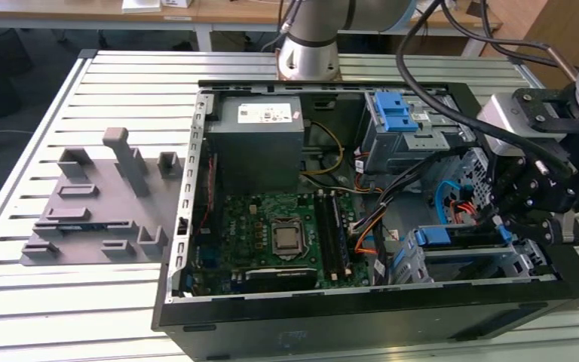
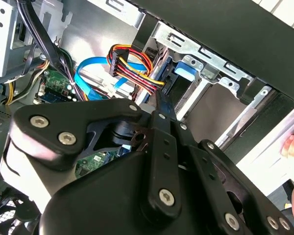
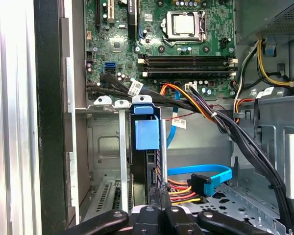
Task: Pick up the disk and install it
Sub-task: 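Insert the second disk wire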
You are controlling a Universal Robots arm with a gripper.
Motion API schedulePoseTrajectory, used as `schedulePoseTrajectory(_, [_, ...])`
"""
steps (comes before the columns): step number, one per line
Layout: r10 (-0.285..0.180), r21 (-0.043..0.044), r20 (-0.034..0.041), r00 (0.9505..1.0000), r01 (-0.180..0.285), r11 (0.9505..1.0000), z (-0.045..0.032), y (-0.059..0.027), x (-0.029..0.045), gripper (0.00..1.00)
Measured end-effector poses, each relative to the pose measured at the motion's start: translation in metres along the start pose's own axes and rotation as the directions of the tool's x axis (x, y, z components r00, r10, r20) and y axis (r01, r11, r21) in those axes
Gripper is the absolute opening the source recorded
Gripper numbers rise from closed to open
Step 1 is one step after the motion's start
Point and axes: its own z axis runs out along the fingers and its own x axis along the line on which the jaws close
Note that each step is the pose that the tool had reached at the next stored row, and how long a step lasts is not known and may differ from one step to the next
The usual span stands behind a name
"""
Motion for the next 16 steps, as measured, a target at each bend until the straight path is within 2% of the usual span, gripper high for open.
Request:
schedulePoseTrajectory(5, [0.0, 0.0, -0.0001, 1.0, 0.0, 1.0, 0.0, 0.0105, 0.0006, 0.1])
schedulePoseTrajectory(8, [0.0, -0.0001, 0.0002, 1.0, 0.0, 1.0, -0.0002, 0.0111, 0.0006, 0.1])
schedulePoseTrajectory(10, [0.0, -0.0001, 0.0, 1.0, 0.0, 1.0, -0.0036, 0.0111, 0.0002, 0.1])
schedulePoseTrajectory(11, [0.0, -0.0001, 0.0004, 1.0, 0.0, 1.0, -0.0098, 0.0112, -0.0004, 0.1])
schedulePoseTrajectory(12, [0.0, -0.0001, 0.0003, 1.0, 0.0, 1.0, -0.0117, 0.0116, -0.0005, 0.1])
schedulePoseTrajectory(16, [0.0, 0.0, 0.0002, 1.0, 0.0, 1.0, -0.0128, 0.0195, -0.0002, 0.1])
